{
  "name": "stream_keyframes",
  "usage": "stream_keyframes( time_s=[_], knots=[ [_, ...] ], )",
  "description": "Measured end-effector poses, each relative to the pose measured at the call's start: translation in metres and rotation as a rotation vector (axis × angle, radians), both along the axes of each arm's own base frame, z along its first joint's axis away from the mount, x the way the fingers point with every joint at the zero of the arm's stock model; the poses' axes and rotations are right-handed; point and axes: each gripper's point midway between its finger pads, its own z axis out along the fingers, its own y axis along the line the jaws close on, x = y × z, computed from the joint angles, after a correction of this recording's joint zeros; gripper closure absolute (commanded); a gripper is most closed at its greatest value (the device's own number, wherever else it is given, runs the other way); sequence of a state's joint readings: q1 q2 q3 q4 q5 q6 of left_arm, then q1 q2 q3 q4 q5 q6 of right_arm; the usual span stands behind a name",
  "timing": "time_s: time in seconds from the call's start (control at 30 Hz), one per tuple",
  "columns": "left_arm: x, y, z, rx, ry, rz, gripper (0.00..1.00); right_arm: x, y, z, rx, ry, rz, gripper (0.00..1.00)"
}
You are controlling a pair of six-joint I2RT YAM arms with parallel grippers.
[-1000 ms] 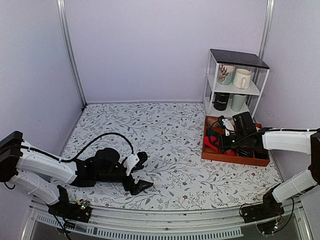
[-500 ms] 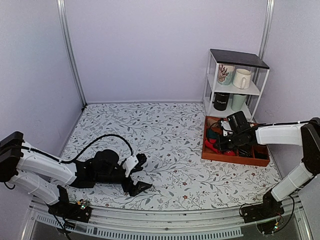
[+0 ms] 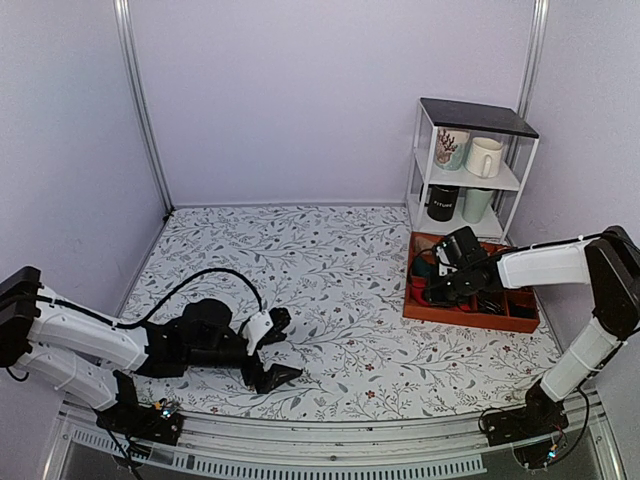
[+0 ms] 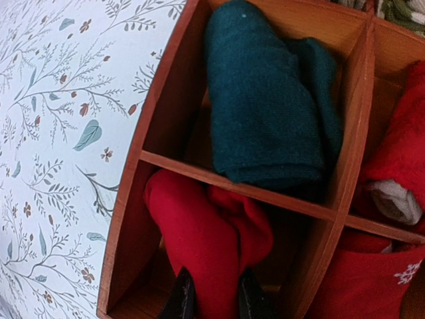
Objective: Roll the socks
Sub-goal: Place a pair of socks in the storage box.
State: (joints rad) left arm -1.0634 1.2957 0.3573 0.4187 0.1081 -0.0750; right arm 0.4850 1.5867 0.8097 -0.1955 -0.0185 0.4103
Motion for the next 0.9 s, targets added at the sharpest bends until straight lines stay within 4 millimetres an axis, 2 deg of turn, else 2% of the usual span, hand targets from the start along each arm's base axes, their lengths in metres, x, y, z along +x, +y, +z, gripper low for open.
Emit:
stream_keyframes(
  time_s=[0.37, 0.47, 0.7, 0.9],
  knots=[
    [-0.002, 0.0, 0.012, -0.033, -0.017, -0.011, 0.05, -0.002, -0.001, 0.002, -0.012, -0.016, -0.063, 0.61],
    [-0.002, 0.0, 0.011, -0.033, -0.017, -0.011, 0.05, -0.004, -0.001, 0.004, -0.017, -0.015, -0.056, 0.56],
    [0.0, 0.001, 0.011, -0.026, -0.028, -0.005, 0.05, -0.009, -0.007, 0.01, -0.058, 0.009, -0.04, 0.5],
    [0.001, 0.001, 0.011, -0.022, -0.037, -0.001, 0.04, -0.005, -0.009, 0.033, -0.08, -0.028, -0.029, 0.49]
  ],
)
